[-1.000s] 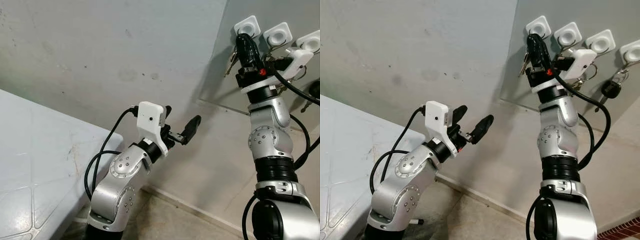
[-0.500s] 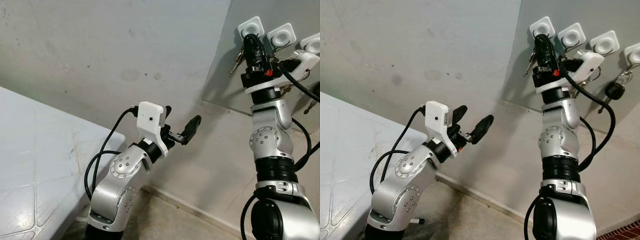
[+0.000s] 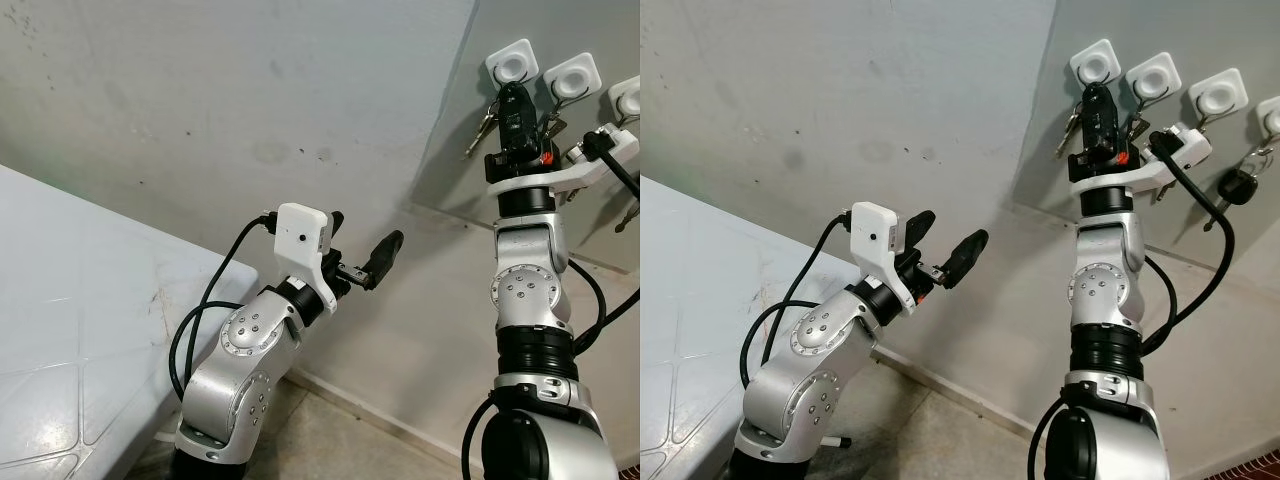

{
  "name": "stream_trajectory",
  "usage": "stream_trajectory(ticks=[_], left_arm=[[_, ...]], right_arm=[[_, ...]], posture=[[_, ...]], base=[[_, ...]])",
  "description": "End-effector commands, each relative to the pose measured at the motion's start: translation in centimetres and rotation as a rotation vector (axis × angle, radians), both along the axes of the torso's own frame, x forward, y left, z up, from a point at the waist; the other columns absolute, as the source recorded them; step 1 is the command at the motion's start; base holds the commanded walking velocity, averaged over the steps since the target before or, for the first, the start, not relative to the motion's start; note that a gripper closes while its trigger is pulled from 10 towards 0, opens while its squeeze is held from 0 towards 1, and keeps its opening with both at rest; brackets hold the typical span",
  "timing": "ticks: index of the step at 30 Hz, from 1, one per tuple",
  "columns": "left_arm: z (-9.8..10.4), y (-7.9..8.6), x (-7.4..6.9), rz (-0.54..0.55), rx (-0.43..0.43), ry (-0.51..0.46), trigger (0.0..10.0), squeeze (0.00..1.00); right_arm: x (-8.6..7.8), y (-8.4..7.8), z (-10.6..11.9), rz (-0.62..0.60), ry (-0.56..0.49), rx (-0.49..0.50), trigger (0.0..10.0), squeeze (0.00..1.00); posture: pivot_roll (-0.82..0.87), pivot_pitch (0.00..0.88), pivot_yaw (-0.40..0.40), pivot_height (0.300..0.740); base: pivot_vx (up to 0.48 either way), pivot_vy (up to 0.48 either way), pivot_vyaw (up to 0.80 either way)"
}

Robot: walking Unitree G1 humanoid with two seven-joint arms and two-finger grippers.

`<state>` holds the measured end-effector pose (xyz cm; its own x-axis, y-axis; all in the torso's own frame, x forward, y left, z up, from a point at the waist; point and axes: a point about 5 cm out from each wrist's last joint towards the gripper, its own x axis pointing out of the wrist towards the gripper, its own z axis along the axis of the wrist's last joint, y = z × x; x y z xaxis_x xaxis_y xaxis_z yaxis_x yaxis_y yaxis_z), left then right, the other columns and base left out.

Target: Hang keys on a hook

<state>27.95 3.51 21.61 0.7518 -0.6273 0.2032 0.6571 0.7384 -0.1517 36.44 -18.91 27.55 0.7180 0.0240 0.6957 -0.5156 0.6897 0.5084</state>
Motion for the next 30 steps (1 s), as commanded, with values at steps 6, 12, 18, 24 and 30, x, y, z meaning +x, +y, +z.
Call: stream_trajectory(ticks=[6, 12, 18, 24, 30], left_arm=[[0.3, -0.2, -0.4, -0.01, -0.011, -0.008, 10.0, 0.0], [0.3, -0.3, -0.4, -0.012, -0.011, -0.007, 10.0, 0.0], [0.2, -0.1, -0.3, 0.0, -0.007, -0.007, 10.0, 0.0], [-0.2, 0.4, 0.0, 0.035, 0.003, -0.006, 10.0, 0.0], [-1.7, 2.0, 1.0, 0.138, 0.026, 0.022, 10.0, 0.0]], right_arm=[[-0.4, -1.7, -2.0, -0.061, 0.081, 0.079, 10.0, 0.0], [-0.6, -1.6, -1.9, -0.061, 0.076, 0.06, 10.0, 1.0], [-0.9, -0.8, -1.4, -0.046, 0.037, 0.002, 10.0, 1.0], [-1.5, 0.4, -1.8, -0.034, 0.024, -0.12, 10.0, 1.0], [-2.6, 1.7, -4.4, -0.035, 0.07, -0.317, 10.0, 1.0]], posture=[[0.02, 0.081, -0.066, 0.74], [0.02, 0.08, -0.065, 0.74], [0.01, 0.088, -0.066, 0.74], [0.01, 0.091, -0.067, 0.74], [0.01, 0.103, -0.063, 0.74]], base=[[0.0, 0.0, 0.0], [0.0, 0.0, 0.0], [0.0, 0.0, 0.0], [0.0, 0.0, 0.0], [0.0, 0.0, 0.0]])
